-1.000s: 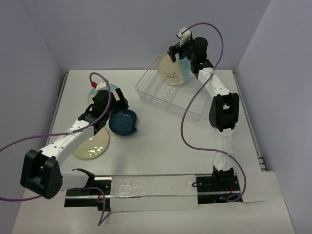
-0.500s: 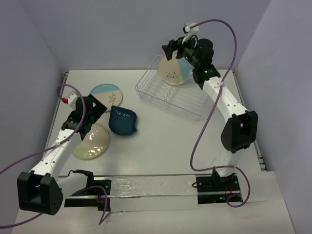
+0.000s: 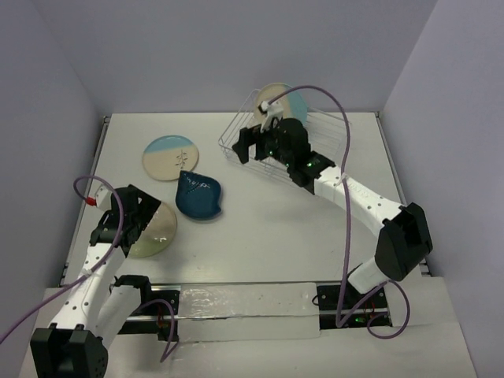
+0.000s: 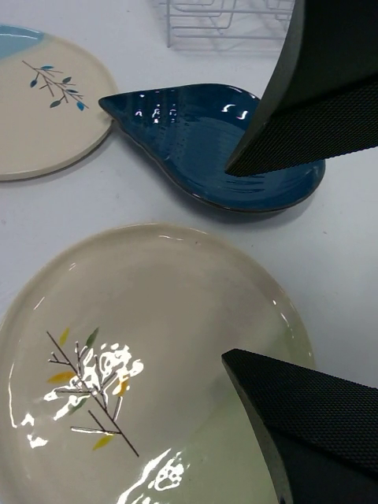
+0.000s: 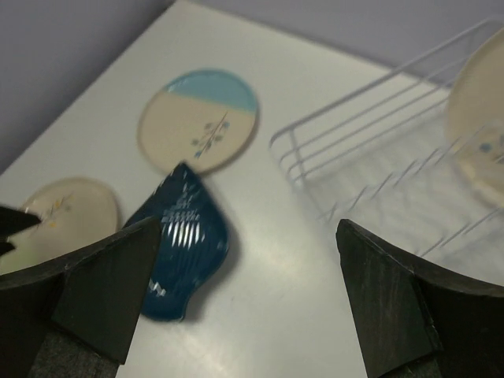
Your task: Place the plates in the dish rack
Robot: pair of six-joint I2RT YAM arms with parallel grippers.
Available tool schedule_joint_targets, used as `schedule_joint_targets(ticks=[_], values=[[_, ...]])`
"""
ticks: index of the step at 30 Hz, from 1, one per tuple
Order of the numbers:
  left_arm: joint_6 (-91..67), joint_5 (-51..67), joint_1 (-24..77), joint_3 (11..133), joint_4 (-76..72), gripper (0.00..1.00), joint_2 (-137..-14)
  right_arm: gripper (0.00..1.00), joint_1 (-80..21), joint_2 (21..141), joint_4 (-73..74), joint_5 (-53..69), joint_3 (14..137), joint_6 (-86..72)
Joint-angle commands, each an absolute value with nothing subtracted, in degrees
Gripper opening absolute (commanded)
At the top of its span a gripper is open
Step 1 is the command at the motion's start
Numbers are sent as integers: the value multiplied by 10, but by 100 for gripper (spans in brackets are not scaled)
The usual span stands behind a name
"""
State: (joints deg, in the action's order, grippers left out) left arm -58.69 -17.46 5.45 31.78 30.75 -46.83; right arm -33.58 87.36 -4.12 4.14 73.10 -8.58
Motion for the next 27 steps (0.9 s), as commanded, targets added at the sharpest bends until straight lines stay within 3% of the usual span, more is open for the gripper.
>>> schedule_joint_targets(ticks=[1, 10, 27], values=[[-574, -130, 50, 293, 253, 99, -438, 100, -400, 839, -33, 3, 667, -125], [-545, -83, 50, 277, 155, 99, -439, 100, -460, 953, -6, -38, 691, -193], [-555, -108, 50, 259, 151, 99, -438, 95, -483, 1142, 38, -99, 839, -278]])
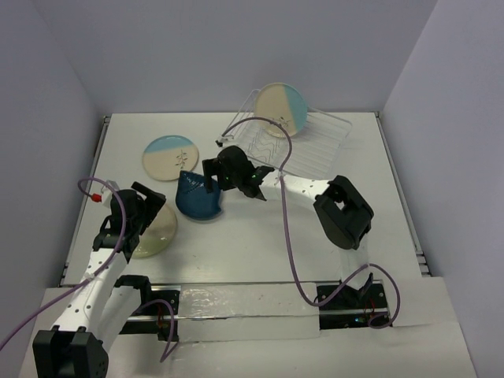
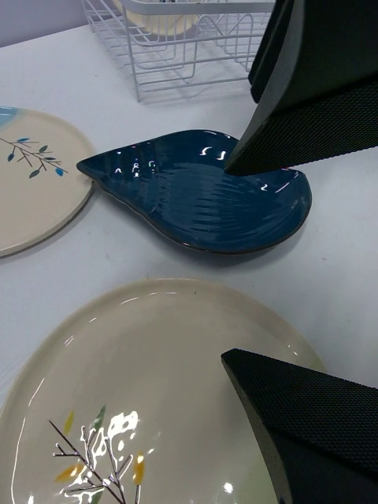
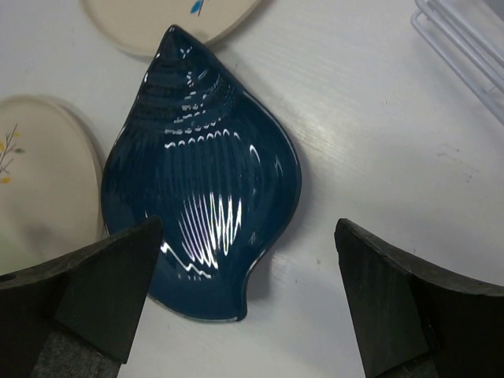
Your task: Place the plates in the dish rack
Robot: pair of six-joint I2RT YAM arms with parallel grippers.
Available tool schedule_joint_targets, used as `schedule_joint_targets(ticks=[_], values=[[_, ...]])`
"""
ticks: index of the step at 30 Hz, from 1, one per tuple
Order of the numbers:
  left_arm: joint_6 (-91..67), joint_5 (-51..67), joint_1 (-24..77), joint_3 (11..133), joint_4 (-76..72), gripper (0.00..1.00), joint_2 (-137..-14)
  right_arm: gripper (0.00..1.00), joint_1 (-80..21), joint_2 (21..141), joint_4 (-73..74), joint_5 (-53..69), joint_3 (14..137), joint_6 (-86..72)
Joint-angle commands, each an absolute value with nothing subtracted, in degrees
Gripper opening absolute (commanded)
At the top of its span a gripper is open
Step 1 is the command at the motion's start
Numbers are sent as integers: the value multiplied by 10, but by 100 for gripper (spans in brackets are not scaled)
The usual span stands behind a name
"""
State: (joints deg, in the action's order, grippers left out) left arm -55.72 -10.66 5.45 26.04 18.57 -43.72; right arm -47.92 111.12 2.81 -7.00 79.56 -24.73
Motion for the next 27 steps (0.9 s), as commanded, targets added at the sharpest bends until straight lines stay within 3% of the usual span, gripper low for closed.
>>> schedule_joint_targets(ticks=[1, 8, 12, 18, 25, 27], values=[[-552, -105, 50, 259, 149, 99, -439, 95, -483, 1149, 39, -103, 845, -284], [-545, -102, 50, 260, 141, 99, -438, 84, -483, 1213, 69, -116, 893, -314], [-545, -99, 50, 254, 136, 99, -431, 68, -483, 1230, 74, -116, 901, -324], [-543, -87, 50, 250, 129, 99, -431, 62, -484, 1265, 84, -118, 923, -343], [-540, -79, 50, 249, 124, 99, -431, 46, -484, 1278, 87, -127, 932, -362], [-540, -76, 50, 247, 123, 99, -430, 37, -484, 1277, 87, -128, 929, -367]])
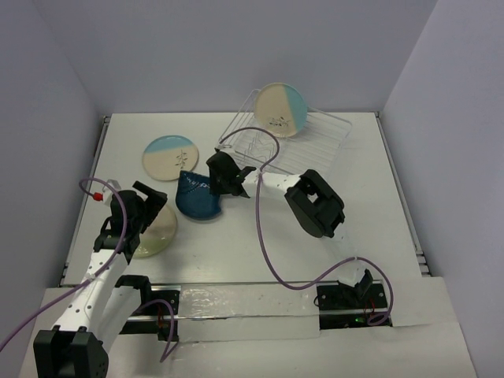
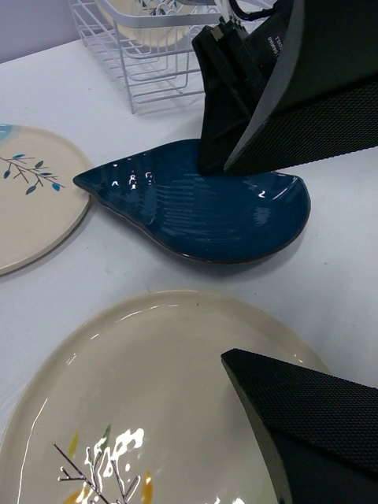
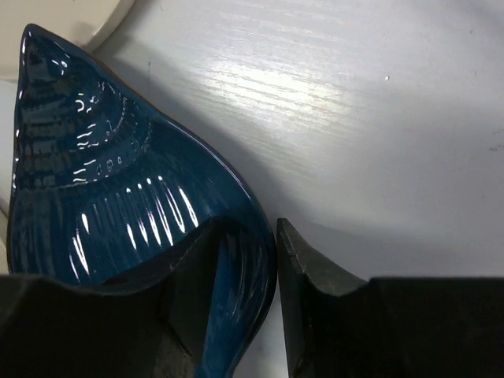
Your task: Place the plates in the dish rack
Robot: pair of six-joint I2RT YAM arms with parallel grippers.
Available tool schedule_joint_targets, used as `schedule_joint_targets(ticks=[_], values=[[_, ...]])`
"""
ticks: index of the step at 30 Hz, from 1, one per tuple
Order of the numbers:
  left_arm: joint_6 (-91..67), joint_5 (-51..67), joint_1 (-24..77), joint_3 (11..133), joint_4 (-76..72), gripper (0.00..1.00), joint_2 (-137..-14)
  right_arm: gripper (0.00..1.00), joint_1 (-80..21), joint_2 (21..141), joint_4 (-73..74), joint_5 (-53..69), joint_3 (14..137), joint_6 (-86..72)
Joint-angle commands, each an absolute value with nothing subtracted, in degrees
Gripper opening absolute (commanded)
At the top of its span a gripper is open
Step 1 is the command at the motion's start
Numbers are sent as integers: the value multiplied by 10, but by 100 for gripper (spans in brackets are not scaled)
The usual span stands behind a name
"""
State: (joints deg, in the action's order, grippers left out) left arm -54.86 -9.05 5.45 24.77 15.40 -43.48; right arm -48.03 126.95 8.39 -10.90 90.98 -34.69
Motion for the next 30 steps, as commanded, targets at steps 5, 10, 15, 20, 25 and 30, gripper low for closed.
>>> schedule_joint_targets(ticks=[5, 10, 15, 20, 25, 30], values=[[-537, -76, 50, 247, 126, 99, -426, 13, -484, 1271, 88, -136, 922, -373], [-542, -79, 50, 244, 127, 99, -421, 0, -485, 1247, 89, -124, 912, -362], [-537, -70, 51, 246, 125, 99, -417, 0, -492, 1184, 63, -139, 888, -276], [-536, -64, 50, 246, 121, 99, -410, 0, -497, 1096, 2, -141, 839, -170], [-538, -69, 50, 247, 124, 99, -403, 0, -497, 967, -71, -111, 770, -77], [-542, -76, 50, 251, 121, 99, -404, 0, -496, 865, -105, -125, 748, 23]])
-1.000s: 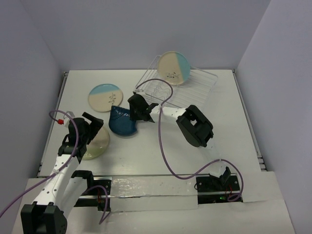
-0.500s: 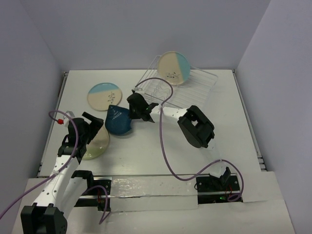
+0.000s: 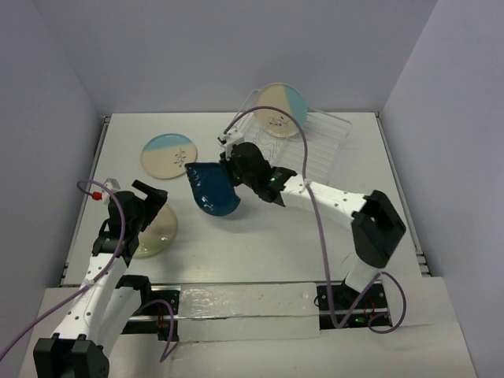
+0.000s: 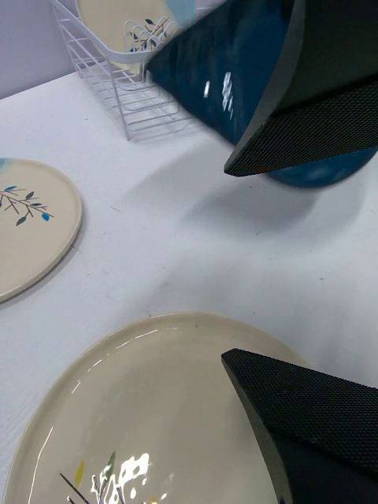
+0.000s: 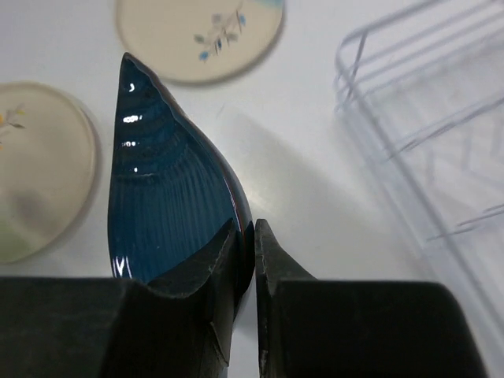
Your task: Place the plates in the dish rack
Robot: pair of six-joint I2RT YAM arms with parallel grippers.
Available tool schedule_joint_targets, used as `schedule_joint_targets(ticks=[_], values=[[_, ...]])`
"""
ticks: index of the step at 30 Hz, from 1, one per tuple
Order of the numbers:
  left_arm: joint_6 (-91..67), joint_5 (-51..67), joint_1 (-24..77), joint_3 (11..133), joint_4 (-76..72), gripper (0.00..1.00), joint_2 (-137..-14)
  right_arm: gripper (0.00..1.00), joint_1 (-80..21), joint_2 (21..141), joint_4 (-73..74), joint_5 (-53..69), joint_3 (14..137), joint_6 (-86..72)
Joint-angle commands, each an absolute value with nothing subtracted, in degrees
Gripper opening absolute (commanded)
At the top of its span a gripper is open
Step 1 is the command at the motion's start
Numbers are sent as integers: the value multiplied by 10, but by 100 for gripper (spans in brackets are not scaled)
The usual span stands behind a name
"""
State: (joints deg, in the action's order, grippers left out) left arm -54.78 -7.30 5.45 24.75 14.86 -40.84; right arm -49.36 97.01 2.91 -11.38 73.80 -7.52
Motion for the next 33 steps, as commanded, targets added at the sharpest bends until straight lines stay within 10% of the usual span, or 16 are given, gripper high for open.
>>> schedule_joint_targets(ticks=[1, 33], values=[[-542, -76, 50, 253, 121, 99, -405, 0, -496, 854, -113, -132, 748, 48], [-530, -141, 50, 318, 119, 99, -512, 0, -277, 1148, -303, -222, 1057, 623]])
